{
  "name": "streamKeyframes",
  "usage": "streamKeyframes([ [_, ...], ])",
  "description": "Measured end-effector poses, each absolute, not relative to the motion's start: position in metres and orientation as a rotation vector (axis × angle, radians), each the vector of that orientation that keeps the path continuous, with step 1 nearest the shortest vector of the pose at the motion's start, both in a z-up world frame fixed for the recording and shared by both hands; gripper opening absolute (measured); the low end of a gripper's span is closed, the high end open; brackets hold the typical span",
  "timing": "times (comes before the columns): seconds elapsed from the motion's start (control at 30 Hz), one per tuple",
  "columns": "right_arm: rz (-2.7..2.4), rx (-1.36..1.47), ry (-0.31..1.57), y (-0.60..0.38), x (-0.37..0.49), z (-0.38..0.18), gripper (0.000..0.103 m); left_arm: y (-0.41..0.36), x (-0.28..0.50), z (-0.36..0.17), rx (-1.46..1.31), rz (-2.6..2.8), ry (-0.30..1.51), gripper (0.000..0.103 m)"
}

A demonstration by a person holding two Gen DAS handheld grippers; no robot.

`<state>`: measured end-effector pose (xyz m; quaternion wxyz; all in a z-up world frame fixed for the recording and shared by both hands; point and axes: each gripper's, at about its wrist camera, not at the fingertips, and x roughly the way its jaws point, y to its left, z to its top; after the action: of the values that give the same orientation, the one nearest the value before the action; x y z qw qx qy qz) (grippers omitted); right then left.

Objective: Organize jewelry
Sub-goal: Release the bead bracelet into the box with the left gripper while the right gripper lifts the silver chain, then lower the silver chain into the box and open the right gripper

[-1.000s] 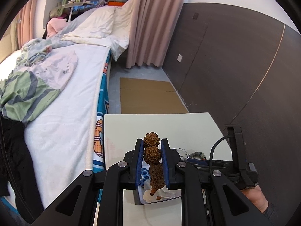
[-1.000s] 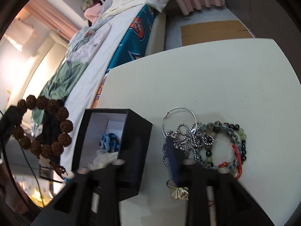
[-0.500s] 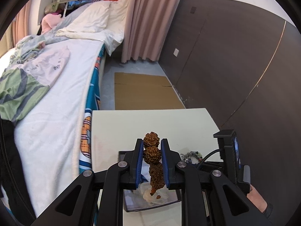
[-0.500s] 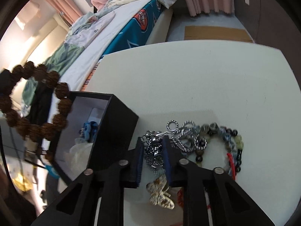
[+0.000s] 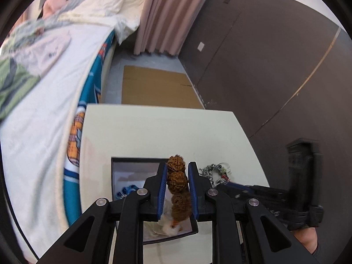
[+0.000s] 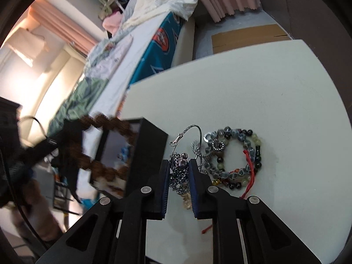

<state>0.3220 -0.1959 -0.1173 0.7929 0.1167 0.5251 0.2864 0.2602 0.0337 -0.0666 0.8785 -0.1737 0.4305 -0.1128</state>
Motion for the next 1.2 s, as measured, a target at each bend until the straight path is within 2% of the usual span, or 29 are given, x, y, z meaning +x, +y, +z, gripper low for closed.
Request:
streamKeyframes([
  [0.1, 0.617, 0.286, 1.093, -0.202, 0.321, -0.101, 0.018, 0.041, 0.261, -0.069, -0.405, -0.236, 0.915, 0.025],
  [0.23, 0.646, 0.283, 1.048, -0.199, 0.315, -0.075, 0.018, 0.049, 0.254, -0.062, -0.414, -0.24, 0.905, 0.046],
  [0.3, 0.655, 0.268, 1.024, -0.193, 0.313, -0.059, 0.018, 0.056, 0.248, -0.055, -0.418, -0.23, 0.879, 0.051],
  [0.67, 0.718, 0.17, 0.866, -0.152, 0.296, 0.039, 0.018, 0.093, 0.22, -0.023, -0.457, -0.188, 0.797, 0.052],
  [0.8, 0.739, 0.133, 0.843, -0.134, 0.29, 0.056, 0.018, 0.104, 0.212, -0.018, -0.467, -0.181, 0.782, 0.053],
  [0.97, 0.769, 0.102, 0.858, -0.112, 0.286, 0.049, 0.018, 0.116, 0.201, -0.015, -0.474, -0.164, 0.773, 0.053],
  [1.2, 0.741, 0.075, 0.965, -0.088, 0.302, 0.001, 0.018, 0.133, 0.185, -0.02, -0.486, -0.138, 0.767, 0.053],
])
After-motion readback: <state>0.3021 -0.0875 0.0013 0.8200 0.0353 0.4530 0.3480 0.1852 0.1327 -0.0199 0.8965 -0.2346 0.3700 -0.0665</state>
